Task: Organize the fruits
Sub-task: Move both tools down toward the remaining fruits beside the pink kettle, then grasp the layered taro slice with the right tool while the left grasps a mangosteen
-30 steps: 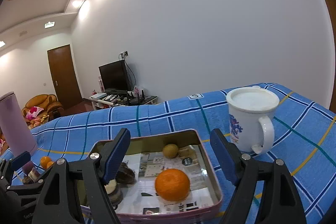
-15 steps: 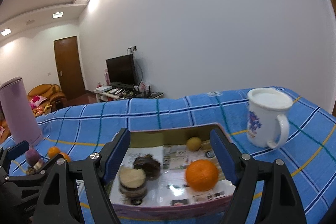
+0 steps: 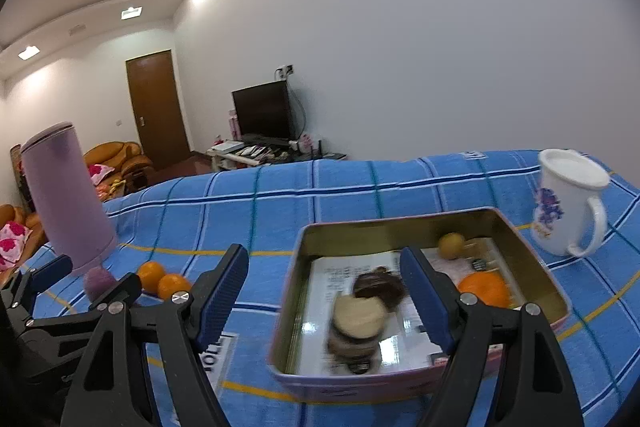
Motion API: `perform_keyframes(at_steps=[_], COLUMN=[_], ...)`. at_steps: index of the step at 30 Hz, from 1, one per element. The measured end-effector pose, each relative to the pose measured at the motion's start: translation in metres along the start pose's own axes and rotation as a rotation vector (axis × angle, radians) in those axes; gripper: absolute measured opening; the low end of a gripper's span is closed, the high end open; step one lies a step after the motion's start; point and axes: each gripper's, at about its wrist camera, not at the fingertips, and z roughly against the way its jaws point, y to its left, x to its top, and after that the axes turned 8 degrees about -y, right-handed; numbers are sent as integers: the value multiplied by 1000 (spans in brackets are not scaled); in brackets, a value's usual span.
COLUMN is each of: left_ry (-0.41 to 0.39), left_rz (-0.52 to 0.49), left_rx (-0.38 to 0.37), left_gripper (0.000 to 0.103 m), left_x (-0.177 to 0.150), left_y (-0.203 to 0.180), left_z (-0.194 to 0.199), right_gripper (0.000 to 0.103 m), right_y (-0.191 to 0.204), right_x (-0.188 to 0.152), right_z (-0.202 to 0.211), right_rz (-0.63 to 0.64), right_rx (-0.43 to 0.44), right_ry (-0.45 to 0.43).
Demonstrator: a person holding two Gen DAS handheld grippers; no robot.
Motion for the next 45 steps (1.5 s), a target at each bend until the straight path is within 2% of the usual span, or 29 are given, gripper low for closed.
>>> perform_keyframes(at_steps=[12, 15, 23, 26, 32, 36, 40, 43, 44, 45], left_ry=[55, 78, 115, 122, 151, 174, 198, 213, 214, 213], left_rz=[20, 9, 145, 185, 193, 163, 145, 128, 119, 112], left_rx=[43, 76, 162, 170, 91, 62, -1, -57, -66, -72], left_gripper=[103, 103, 103, 103, 103, 102, 100, 97, 97, 97], left_x=[-5, -5, -1, -3, -6, -7, -8, -8, -8, -8], left_y=[50, 70, 145, 163, 165, 157, 149, 142, 140, 139], left_z=[-14, -19, -26, -25, -24, -27, -27, -26, -26, -26], right_gripper=[79, 79, 79, 79, 79, 79, 78, 63, 51, 49], right_y=[53, 64, 94, 109, 143, 165, 173, 172, 170, 169], right_x=[-7, -9, -18, -23, -35, -43, -46, -48, -49, -52], right_z=[-14, -18, -31, -37, -51, -64, -77, -83, -84, -87], right_rz=[14, 29, 67, 77, 103, 162, 161, 132, 122, 121], right_rx=[83, 100, 183, 230, 341, 350, 355, 384, 389, 394], right_ry=[53, 75, 171, 223, 317, 387, 432, 461, 470, 493])
